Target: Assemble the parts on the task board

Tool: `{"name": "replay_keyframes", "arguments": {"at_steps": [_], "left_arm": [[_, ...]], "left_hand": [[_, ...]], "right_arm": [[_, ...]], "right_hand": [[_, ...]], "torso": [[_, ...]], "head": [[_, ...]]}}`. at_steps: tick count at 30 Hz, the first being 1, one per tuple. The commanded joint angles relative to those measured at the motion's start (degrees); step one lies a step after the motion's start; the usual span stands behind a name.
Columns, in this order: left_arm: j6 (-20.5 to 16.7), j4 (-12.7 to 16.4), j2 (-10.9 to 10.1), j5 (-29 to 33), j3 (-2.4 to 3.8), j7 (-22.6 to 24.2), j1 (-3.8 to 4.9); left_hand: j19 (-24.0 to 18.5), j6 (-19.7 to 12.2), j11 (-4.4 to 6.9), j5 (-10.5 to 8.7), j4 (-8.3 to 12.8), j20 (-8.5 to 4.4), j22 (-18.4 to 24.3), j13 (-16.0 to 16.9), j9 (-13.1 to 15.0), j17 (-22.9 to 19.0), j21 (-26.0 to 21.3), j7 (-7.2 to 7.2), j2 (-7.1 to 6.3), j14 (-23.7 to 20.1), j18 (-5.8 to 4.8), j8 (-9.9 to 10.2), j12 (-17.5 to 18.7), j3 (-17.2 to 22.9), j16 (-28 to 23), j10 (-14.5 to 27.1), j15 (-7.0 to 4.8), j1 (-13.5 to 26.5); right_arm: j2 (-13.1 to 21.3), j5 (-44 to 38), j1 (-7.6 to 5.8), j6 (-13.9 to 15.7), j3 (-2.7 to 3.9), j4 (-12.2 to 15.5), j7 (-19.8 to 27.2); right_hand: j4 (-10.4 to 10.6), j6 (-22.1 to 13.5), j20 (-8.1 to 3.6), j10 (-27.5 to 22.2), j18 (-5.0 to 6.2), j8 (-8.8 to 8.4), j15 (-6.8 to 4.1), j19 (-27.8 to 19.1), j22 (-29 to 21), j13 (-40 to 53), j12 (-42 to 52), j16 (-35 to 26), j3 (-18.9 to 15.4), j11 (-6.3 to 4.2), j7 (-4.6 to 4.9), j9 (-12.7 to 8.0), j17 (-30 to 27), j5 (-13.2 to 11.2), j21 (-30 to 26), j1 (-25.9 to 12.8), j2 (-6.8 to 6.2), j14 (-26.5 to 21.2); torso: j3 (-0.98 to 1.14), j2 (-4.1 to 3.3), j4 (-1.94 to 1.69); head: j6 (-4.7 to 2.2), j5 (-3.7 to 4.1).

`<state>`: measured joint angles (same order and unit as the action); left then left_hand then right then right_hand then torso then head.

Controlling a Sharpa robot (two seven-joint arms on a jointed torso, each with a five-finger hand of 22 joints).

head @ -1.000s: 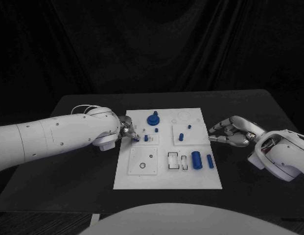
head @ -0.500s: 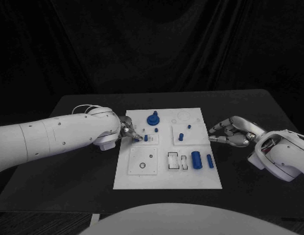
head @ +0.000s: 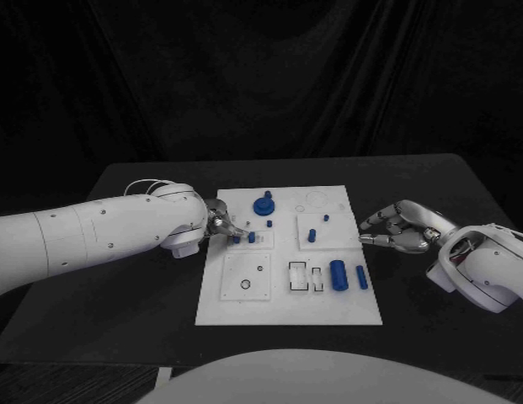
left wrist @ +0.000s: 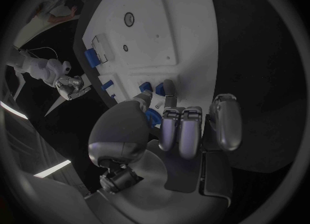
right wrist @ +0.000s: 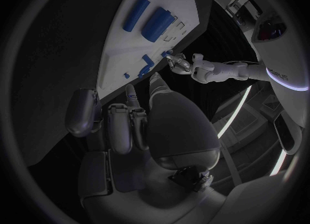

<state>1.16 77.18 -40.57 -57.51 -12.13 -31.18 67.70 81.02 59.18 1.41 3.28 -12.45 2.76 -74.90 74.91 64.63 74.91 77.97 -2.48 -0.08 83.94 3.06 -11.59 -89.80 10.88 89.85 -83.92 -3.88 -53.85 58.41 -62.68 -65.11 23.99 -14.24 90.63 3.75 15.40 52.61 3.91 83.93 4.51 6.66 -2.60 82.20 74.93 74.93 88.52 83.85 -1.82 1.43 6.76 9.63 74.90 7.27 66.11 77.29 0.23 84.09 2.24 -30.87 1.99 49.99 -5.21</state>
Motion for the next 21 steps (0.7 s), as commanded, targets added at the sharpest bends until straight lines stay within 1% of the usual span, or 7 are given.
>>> {"name": "replay_keyframes", "arguments": {"at_steps": [1,4,6,11,17,21], "left_arm": [[0.26,-0.10,0.02,0.05,-0.24,0.03,-0.29],[-0.10,-0.09,0.05,0.05,-0.24,0.38,-0.29],[-0.33,-0.06,0.03,0.05,-0.24,0.58,-0.29],[-1.23,0.12,-0.18,0.05,-0.23,1.33,-0.29],[-2.43,0.51,-0.58,0.05,-0.23,2.07,-0.29],[-3.92,1.16,-1.14,0.05,-0.23,2.94,-0.29]], "left_hand": [[-0.05,0.19,-0.50,-0.31,-0.98,0.30,-10.03,15.09,0.41,15.09,-0.29,-0.32,0.13,6.06,0.28,-0.06,-0.20,-1.46,0.15,-6.08,0.45,1.10],[0.03,0.32,-0.48,-0.34,-2.40,0.30,-10.15,15.09,0.75,15.09,-0.29,-0.29,0.42,6.06,0.26,-0.24,-0.20,-2.95,0.15,-6.08,0.44,1.80],[0.00,0.36,-0.47,-0.34,-2.90,0.29,-10.17,15.09,0.88,15.09,-0.36,-0.27,0.66,6.06,0.28,-0.32,-0.20,-3.41,0.15,-6.08,0.43,1.92],[0.05,0.47,-0.45,-0.15,-3.07,0.29,-10.21,15.09,0.98,15.09,-0.33,-0.23,0.91,6.06,0.26,-0.42,-0.20,-3.55,0.15,-6.08,0.42,1.79],[0.07,0.50,-0.40,0.57,-3.04,0.27,-10.27,15.09,1.21,15.09,-0.37,-0.16,1.30,6.06,0.27,-0.56,-0.20,-3.77,0.15,-6.08,0.39,0.95],[0.09,0.39,-0.38,1.48,-3.20,0.25,-10.33,15.09,1.37,15.09,-0.40,-0.15,1.53,6.06,0.27,-0.59,-0.20,-4.09,0.15,-6.08,0.37,0.43]], "right_arm": [[-0.02,-0.27,0.16,-0.46,0.03,-0.01,-0.77],[-0.05,-0.27,0.17,-0.52,0.03,0.00,-0.81],[-0.05,-0.27,0.18,-0.54,0.03,0.01,-0.83],[-0.01,-0.27,0.21,-0.55,0.03,0.00,-0.87],[-0.01,-0.27,0.22,-0.56,0.03,-0.04,-0.87],[-0.07,-0.27,0.23,-0.58,0.03,-0.08,-0.86]], "right_hand": [[-0.01,0.27,0.13,4.50,0.28,-0.28,0.47,-0.46,8.65,13.47,-0.33,-0.25,-0.44,0.40,0.03,-0.08,8.84,0.12,-0.21,0.05,0.73,4.06],[-0.03,0.26,0.13,4.47,0.31,-0.29,0.47,-0.51,8.61,13.44,-0.37,-0.34,-0.45,0.40,0.03,-0.08,8.75,0.14,-0.36,0.07,0.74,4.03],[-0.03,0.26,0.13,4.47,0.31,-0.29,0.47,-0.51,8.61,13.44,-0.37,-0.34,-0.45,0.40,0.03,-0.08,8.75,0.14,-0.36,0.07,0.74,4.03],[-0.03,0.26,0.13,4.47,0.31,-0.29,0.47,-0.51,8.61,13.44,-0.37,-0.34,-0.45,0.40,0.03,-0.08,8.75,0.14,-0.36,0.07,0.74,4.03],[-0.03,0.26,0.13,4.47,0.31,-0.29,0.47,-0.51,8.61,13.44,-0.37,-0.34,-0.45,0.40,0.03,-0.08,8.75,0.14,-0.36,0.07,0.74,4.03],[-0.03,0.26,0.13,4.47,0.31,-0.29,0.47,-0.51,8.61,13.43,-0.37,-0.34,-0.45,0.40,0.03,-0.08,8.75,0.14,-0.36,0.08,0.74,4.03]], "torso": [[0.00,0.00,0.00],[0.01,0.03,0.00],[0.00,0.03,0.02],[0.00,0.01,0.00],[0.02,0.01,-0.02],[0.02,-0.01,0.00]], "head": [[0.01,-0.05],[0.01,-0.11],[0.01,-0.08],[0.01,-0.08],[0.01,-0.10],[0.01,-0.11]]}}
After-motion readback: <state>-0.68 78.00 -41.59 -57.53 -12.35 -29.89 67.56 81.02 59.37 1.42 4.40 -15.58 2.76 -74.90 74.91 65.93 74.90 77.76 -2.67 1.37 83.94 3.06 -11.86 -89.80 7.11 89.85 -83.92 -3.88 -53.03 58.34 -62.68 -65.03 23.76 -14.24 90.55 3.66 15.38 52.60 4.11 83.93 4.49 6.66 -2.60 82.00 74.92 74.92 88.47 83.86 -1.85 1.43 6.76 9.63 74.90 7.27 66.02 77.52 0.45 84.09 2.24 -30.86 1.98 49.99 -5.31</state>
